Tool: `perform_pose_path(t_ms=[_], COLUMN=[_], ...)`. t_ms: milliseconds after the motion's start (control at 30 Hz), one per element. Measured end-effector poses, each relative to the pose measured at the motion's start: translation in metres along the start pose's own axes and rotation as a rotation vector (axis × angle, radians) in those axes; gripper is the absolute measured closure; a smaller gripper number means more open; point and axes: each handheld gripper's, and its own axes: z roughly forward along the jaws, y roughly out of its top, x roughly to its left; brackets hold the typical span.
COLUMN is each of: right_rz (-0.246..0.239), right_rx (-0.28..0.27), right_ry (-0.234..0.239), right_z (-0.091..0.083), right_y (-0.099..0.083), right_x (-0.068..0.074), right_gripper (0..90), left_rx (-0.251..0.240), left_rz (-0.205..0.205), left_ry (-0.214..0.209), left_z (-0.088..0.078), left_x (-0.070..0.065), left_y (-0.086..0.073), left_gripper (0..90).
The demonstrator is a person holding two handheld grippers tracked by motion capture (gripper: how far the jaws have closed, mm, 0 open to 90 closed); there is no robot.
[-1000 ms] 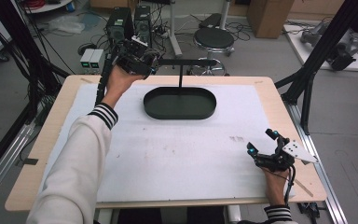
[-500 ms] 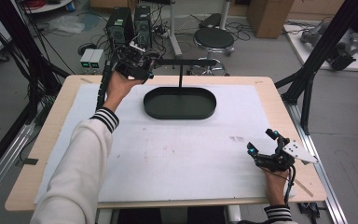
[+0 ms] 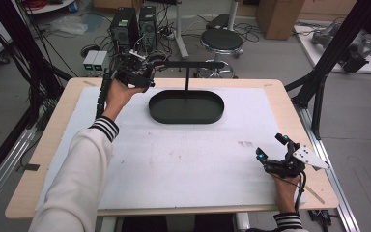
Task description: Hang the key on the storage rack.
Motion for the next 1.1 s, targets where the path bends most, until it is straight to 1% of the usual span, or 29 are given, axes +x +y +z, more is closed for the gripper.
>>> perform_pose_path(t_ms=[67,100,200,267,300,333,433,467,500,567,600,767,800,867,900,933,967,1000,1033,1067,1100], right_rz=[-0.001,-0.001,-0.005,-0.001,-0.001,0.0,-0.002,-0.002,-0.002,-0.004,-0.003,0.0,0.0,0.002,0.001,0.0,0.007,0.007,0.004,0.008,0.003], right_rx=[0.0,0.0,-0.002,0.0,0.0,0.0,0.001,-0.002,-0.002,-0.003,-0.003,-0.004,-0.004,-0.005,-0.006,-0.004,-0.001,-0.002,-0.004,-0.002,-0.004], right_ry=[0.0,0.0,0.0,-0.001,0.0,0.0,-0.001,0.0,0.0,0.0,0.0,0.001,0.001,0.002,0.002,0.001,0.001,0.002,0.002,0.003,0.002], right_z=[0.0,0.0,0.0,0.0,0.0,0.0,0.0,0.0,0.0,0.0,0.0,0.0,0.0,0.0,0.0,0.0,0.0,0.0,0.0,0.0,0.0], right_y=[0.0,0.0,0.0,0.0,0.0,0.0,0.0,0.0,0.0,0.0,0.0,0.0,0.0,0.0,0.0,0.0,0.0,0.0,0.0,0.0,0.0], right_x=[0.0,0.0,0.0,0.0,0.0,0.0,0.0,0.0,0.0,0.0,0.0,0.0,0.0,0.0,0.0,0.0,0.0,0.0,-0.001,0.0,-0.001], right_gripper=[0.5,0.5,0.4,0.5,0.5,0.5,0.5,0.5,0.5,0.5,0.5,0.5,0.5,0.5,0.5,0.5,0.5,0.5,0.5,0.5,0.4], left_rx=[0.0,0.003,0.007,0.017,0.03,0.036,0.04,0.045,0.046,0.045,0.046,0.049,0.046,0.035,0.02,-0.008,-0.04,-0.071,-0.113,-0.147,-0.158], left_rz=[-0.008,-0.006,-0.017,-0.014,-0.012,-0.005,-0.007,0.0,0.004,-0.009,-0.008,0.007,0.013,0.027,0.038,0.034,0.014,-0.031,-0.075,-0.087,-0.088], left_ry=[-0.001,0.006,0.0,-0.002,-0.002,0.002,0.001,0.005,0.008,-0.002,0.0,-0.007,-0.015,-0.038,-0.067,-0.129,-0.171,-0.207,-0.243,-0.259,-0.278], left_z=[0.001,0.002,0.004,0.006,0.008,0.01,0.014,0.016,0.017,0.021,0.023,0.028,0.029,0.032,0.033,0.035,0.036,0.036,0.034,0.033,0.031], left_x=[0.001,0.001,0.003,0.003,0.003,0.002,0.001,0.001,0.001,0.001,0.0,-0.003,-0.003,-0.001,0.001,0.005,0.008,0.012,0.016,0.017,0.018], left_y=[-0.004,-0.006,-0.011,-0.014,-0.015,-0.016,-0.018,-0.019,-0.02,-0.022,-0.023,-0.024,-0.024,-0.026,-0.028,-0.032,-0.035,-0.037,-0.04,-0.043,-0.045], left_gripper=[48.9,49.0,49.0,49.0,48.9,48.9,48.9,48.9,48.9,48.9,48.9,48.7,48.7,48.5,48.3,47.9,44.2,37.7,34.7,30.5,22.7])
